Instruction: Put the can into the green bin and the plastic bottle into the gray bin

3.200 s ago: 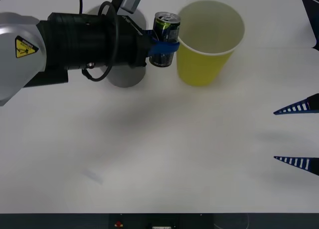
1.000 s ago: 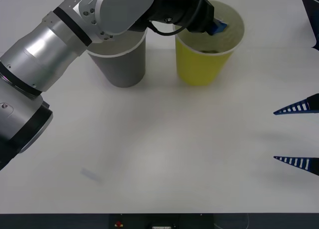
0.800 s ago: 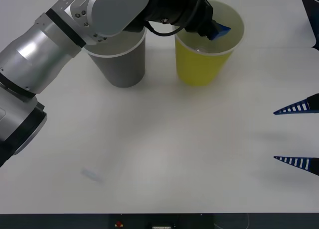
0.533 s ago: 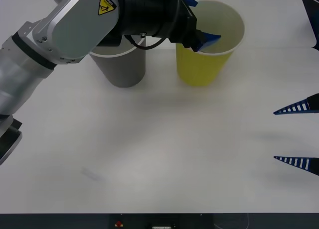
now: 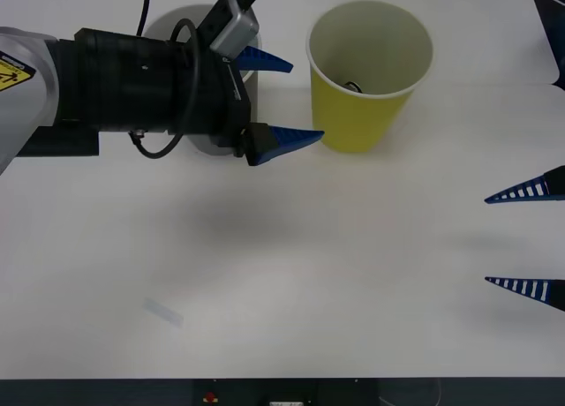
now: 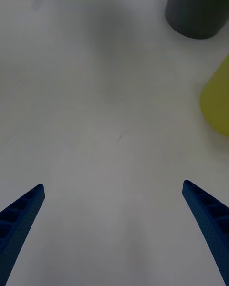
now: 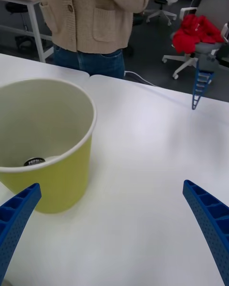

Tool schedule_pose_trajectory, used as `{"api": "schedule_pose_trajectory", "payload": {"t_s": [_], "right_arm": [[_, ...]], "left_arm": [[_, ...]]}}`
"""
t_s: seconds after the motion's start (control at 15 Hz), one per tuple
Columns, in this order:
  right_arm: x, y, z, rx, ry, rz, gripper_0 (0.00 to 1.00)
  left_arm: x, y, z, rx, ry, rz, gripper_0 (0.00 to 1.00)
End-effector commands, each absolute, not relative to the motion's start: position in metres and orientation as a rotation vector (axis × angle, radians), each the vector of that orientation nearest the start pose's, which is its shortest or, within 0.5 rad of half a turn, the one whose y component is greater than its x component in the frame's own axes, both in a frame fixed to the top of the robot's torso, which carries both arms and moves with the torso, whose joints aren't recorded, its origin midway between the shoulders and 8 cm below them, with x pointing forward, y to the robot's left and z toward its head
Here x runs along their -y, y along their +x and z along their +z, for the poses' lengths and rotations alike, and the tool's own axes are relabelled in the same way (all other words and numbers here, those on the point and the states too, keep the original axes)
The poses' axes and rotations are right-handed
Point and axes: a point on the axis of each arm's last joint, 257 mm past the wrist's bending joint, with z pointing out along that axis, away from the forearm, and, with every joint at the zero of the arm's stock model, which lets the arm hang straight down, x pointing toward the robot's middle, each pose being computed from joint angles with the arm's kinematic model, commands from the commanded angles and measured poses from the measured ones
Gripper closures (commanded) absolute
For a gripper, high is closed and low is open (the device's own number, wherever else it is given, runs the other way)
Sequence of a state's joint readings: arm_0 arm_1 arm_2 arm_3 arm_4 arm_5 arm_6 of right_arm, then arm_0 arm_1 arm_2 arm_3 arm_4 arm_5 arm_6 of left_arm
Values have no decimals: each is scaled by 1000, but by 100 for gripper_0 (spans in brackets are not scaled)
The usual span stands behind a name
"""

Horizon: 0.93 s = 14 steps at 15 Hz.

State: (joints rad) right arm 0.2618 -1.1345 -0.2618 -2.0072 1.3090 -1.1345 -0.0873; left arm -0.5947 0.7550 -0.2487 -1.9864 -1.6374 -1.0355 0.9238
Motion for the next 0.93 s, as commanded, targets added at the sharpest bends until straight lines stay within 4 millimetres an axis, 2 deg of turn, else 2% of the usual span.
{"api": "schedule_pose_trajectory", "payload": {"t_s": [0.07, 0.33, 0.53, 0.8, 0.93], "right_arm": [[286, 341, -167, -1596, -1634, 209, 0], [286, 341, -167, -1596, -1634, 209, 0], [286, 341, -167, -1596, -1634, 209, 0], [286, 341, -167, -1596, -1634, 209, 0], [286, 341, -167, -1596, -1634, 209, 0]], "left_arm": [[-56, 405, -49, -1493, 1407, -563, 0], [-103, 376, -85, -1466, 1462, -498, 0], [-138, 363, -116, -1476, 1528, -433, 0], [-184, 349, -134, -1525, 1610, -358, 0], [-195, 346, -141, -1542, 1614, -339, 0]]}}
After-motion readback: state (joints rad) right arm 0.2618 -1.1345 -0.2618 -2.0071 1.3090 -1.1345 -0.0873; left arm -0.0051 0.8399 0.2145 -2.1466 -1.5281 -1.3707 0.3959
